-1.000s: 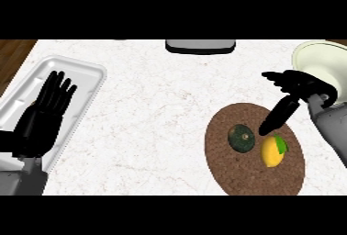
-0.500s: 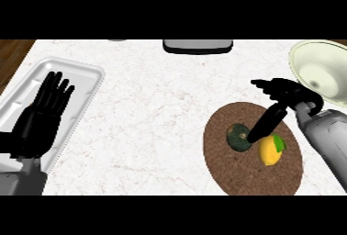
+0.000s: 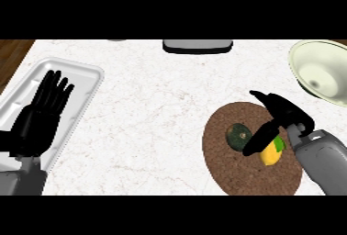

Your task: Pick the squash from the placemat and place it in the bowl

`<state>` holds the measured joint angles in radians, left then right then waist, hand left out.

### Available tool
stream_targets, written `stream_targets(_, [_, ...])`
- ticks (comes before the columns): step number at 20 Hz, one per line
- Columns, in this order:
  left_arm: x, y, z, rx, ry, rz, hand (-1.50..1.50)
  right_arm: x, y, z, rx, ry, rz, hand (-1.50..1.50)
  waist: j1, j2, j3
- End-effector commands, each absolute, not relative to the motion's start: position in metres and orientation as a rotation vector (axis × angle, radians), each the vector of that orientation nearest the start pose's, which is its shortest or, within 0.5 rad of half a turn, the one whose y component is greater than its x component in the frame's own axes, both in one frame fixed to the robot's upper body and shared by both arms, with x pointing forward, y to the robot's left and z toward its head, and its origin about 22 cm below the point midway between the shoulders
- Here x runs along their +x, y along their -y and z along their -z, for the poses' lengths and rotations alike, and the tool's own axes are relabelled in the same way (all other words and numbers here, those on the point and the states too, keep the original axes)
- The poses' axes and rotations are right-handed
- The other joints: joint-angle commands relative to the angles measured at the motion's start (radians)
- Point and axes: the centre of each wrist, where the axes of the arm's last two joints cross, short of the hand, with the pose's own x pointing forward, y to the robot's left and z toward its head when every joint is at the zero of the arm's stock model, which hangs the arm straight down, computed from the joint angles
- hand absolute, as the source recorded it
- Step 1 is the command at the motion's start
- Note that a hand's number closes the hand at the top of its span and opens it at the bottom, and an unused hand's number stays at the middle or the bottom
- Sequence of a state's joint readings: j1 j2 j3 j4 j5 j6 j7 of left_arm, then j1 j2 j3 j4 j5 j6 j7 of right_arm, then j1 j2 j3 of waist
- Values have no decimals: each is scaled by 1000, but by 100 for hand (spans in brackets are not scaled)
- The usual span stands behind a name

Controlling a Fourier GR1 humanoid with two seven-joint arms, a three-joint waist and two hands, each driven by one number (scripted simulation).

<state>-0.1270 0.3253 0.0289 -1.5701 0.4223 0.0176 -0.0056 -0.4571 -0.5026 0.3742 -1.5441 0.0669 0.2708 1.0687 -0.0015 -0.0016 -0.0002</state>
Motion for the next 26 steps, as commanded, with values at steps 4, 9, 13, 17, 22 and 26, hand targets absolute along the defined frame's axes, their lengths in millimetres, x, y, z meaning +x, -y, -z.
stream_targets(4, [267, -305, -68, -95, 1679, -91, 0, 298, 195, -83, -586, 669, -855, -150, 4, 1, 0])
stream_targets(9, [255, -283, -55, -75, 1704, -67, 0, 309, 195, -81, -564, 658, -856, -150, 6, 1, 0])
stream_targets(13, [278, -308, -53, -82, 1686, -61, 0, 320, 213, -68, -561, 619, -865, -150, 3, 3, 0])
stream_targets(17, [286, -300, -64, -66, 1690, -54, 0, 314, 196, -40, -557, 601, -877, -150, 3, 2, 0])
stream_targets(22, [284, -285, -46, -86, 1693, -72, 0, 317, 199, -47, -534, 564, -906, 150, 0, 1, 0])
stream_targets(26, [277, -295, -61, -101, 1686, -54, 0, 318, 190, -38, -586, 589, -1073, 150, 7, 1, 0])
